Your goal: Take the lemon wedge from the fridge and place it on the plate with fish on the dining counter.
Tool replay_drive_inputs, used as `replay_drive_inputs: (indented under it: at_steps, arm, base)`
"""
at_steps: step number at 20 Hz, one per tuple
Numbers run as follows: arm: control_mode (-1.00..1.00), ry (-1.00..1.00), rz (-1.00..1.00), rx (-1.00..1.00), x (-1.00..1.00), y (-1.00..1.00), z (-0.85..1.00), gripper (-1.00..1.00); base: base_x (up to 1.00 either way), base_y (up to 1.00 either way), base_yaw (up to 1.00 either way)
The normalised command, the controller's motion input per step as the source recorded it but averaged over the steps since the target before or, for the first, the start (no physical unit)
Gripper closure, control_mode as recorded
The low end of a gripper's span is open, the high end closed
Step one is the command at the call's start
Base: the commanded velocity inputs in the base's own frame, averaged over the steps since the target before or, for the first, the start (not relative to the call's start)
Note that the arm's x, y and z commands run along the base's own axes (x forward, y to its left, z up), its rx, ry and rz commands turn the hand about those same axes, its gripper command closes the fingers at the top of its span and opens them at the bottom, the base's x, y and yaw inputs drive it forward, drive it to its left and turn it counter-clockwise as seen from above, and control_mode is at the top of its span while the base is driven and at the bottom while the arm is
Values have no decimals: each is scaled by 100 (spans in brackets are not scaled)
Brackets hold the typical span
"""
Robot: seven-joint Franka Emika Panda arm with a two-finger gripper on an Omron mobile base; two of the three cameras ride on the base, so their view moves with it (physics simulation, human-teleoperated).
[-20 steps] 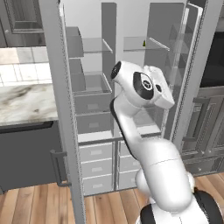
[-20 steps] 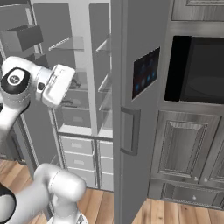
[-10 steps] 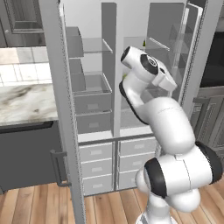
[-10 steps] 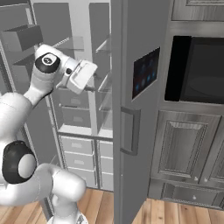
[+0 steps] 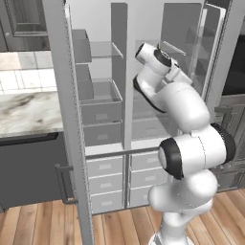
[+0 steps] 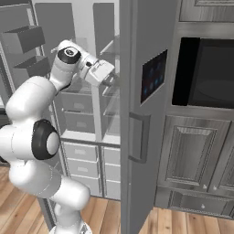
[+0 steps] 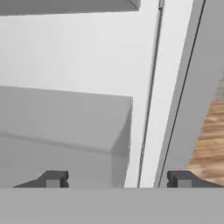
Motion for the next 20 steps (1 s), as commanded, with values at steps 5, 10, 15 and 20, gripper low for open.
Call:
replay_drive_inputs:
  at_steps: [5,10,15,20]
  arm:
    - [-100,2,0,0,-1,-75,0,-100]
    - [-100,0,0,3,-31,-98,0,-100]
    - [-100,-10,7,17,-85,-76,0,-100]
    - [-100,-13,33,4,-100,28,0,-100]
  base:
    - [0,0,0]
    - [0,0,0]
    - [0,0,0]
    - [0,0,0]
